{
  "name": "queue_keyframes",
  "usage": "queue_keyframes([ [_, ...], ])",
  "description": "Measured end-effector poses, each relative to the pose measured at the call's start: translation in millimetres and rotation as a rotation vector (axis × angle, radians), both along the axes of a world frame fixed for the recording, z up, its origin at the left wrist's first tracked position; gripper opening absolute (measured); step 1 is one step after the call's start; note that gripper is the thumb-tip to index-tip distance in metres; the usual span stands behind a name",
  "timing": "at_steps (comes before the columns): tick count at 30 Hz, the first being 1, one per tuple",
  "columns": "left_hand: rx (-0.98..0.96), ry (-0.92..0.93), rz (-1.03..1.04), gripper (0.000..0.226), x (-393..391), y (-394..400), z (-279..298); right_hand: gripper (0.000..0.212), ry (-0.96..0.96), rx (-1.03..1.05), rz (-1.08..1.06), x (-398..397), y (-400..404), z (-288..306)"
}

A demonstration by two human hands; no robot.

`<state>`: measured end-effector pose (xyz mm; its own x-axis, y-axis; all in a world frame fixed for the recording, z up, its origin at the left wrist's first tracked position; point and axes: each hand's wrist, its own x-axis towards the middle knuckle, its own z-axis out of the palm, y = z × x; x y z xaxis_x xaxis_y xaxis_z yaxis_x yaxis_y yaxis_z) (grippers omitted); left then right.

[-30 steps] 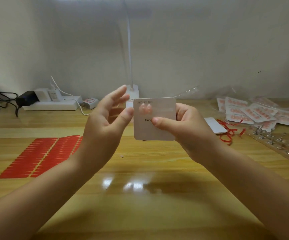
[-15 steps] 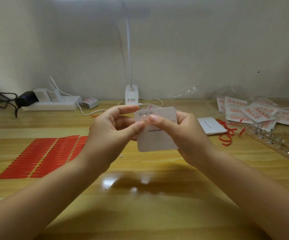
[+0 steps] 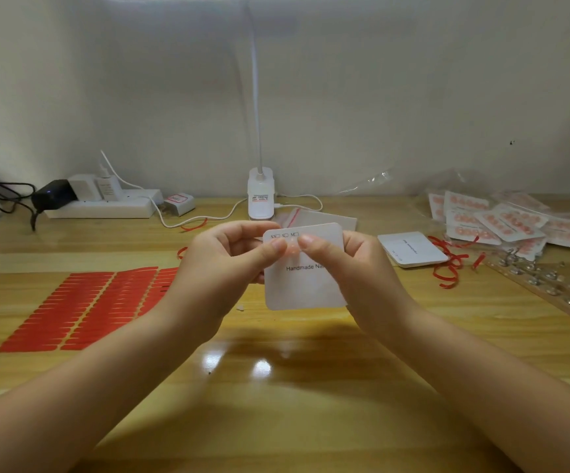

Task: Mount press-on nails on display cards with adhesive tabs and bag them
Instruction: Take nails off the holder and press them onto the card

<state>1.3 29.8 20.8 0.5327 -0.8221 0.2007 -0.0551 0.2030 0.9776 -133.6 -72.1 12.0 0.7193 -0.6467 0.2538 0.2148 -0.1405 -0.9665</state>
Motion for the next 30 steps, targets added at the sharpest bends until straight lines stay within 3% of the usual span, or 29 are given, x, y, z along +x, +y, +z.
queue_keyframes([
  [5,0.012,-0.082,0.020,0.039,1,1,-3,0.013,0.039,-0.022,-0.056,1,0,-5],
  [11,0.045,-0.148,0.049,0.025,1,-4,-14,0.011,0.081,-0.114,-0.119,1,1,-16],
  [15,0.149,-0.278,0.072,0.024,2,-5,-23,0.013,0.206,-0.136,-0.105,3,-3,-22],
  [17,0.201,-0.372,0.091,0.022,5,-6,-27,0.017,0.282,-0.323,-0.124,1,-8,-22],
  [20,0.215,-0.488,0.111,0.019,10,-6,-33,0.039,0.526,-0.837,-0.272,-4,-15,-22],
  [22,0.251,-0.590,0.123,0.016,11,-6,-36,0.051,0.644,-0.989,-0.407,-4,-19,-22],
  [28,0.435,-1.085,0.238,0.022,11,-7,-45,0.039,0.659,-0.894,-0.517,0,-36,-31],
  [30,0.452,-1.123,0.244,0.028,13,-8,-47,0.029,0.702,-0.898,-0.542,2,-42,-34],
])
